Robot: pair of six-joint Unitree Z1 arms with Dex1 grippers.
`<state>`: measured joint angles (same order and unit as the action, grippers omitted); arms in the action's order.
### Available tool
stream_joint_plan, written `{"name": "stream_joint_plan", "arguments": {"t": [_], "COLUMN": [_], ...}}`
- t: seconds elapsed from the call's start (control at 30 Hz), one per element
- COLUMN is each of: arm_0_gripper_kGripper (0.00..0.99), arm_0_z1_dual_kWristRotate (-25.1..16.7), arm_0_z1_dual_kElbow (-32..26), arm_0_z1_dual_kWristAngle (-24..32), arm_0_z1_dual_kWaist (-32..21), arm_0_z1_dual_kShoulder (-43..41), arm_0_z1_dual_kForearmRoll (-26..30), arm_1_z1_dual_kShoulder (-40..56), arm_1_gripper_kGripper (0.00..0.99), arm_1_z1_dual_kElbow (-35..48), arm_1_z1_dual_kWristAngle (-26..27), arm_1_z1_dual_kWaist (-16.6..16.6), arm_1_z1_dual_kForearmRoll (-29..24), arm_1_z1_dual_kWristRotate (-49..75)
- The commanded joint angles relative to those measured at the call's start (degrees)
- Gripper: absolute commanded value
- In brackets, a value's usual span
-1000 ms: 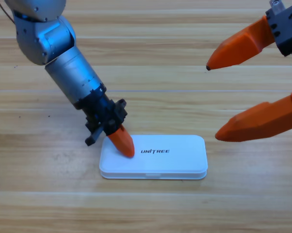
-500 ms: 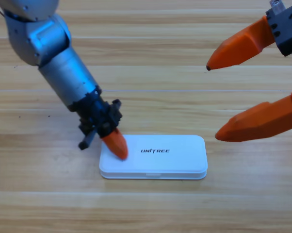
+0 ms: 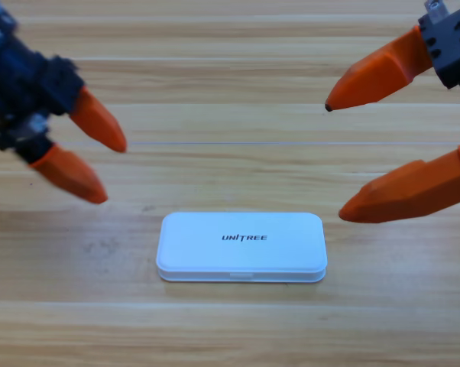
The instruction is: Clean up eraser and pencils
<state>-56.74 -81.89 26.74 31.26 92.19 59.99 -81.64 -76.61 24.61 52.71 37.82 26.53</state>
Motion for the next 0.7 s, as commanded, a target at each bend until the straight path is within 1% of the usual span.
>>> {"name": "stream_joint_plan", "arguments": {"t": [0.03, 0.07, 0.13, 0.17, 0.23, 0.4, 0.53, 0.7], "arm_0_gripper_kGripper": [0.99, 0.99, 0.99, 0.99, 0.99, 0.99, 0.99, 0.99], "arm_0_z1_dual_kWristRotate": [4.2, 4.9, 8.5, 10.3, 13.1, 15.1, 16.0, 16.7], "arm_0_z1_dual_kElbow": [2.0, 2.3, 3.1, 3.6, 3.8, 4.5, 5.7, 5.9], "arm_0_z1_dual_kWristAngle": [-0.9, -1.2, -1.3, -2.4, -7.4, -10.1, -10.4, -10.8], "arm_0_z1_dual_kWaist": [3.3, 3.3, 3.3, 3.2, 3.1, 3.0, 3.1, 3.1], "arm_0_z1_dual_kShoulder": [-5.7, -6.7, -8.7, -9.7, -10.6, -11.9, -12.0, -12.7], "arm_0_z1_dual_kForearmRoll": [0.1, -1.1, -5.1, -7.3, -10.8, -13.5, -15.2, -15.4], "arm_1_z1_dual_kShoulder": [-0.6, -0.6, -0.6, -0.6, -0.6, -0.7, -0.7, -0.8], "arm_1_gripper_kGripper": [0.985, 0.985, 0.985, 0.985, 0.985, 0.985, 0.985, 0.985], "arm_1_z1_dual_kElbow": [2.2, 2.2, 2.2, 2.2, 2.2, 2.2, 2.2, 2.2], "arm_1_z1_dual_kWristAngle": [0.6, 0.6, 0.6, 0.6, 0.5, 0.5, 0.4, 0.4], "arm_1_z1_dual_kWaist": [-0.7, -0.7, -0.7, -0.7, -0.7, -0.7, -0.7, -0.7], "arm_1_z1_dual_kForearmRoll": [-1.9, -1.9, -1.9, -1.9, -2.0, -2.0, -2.0, -2.0], "arm_1_z1_dual_kWristRotate": [-0.8, -0.9, -0.9, -0.9, -1.0, -1.0, -1.0, -1.0]}}
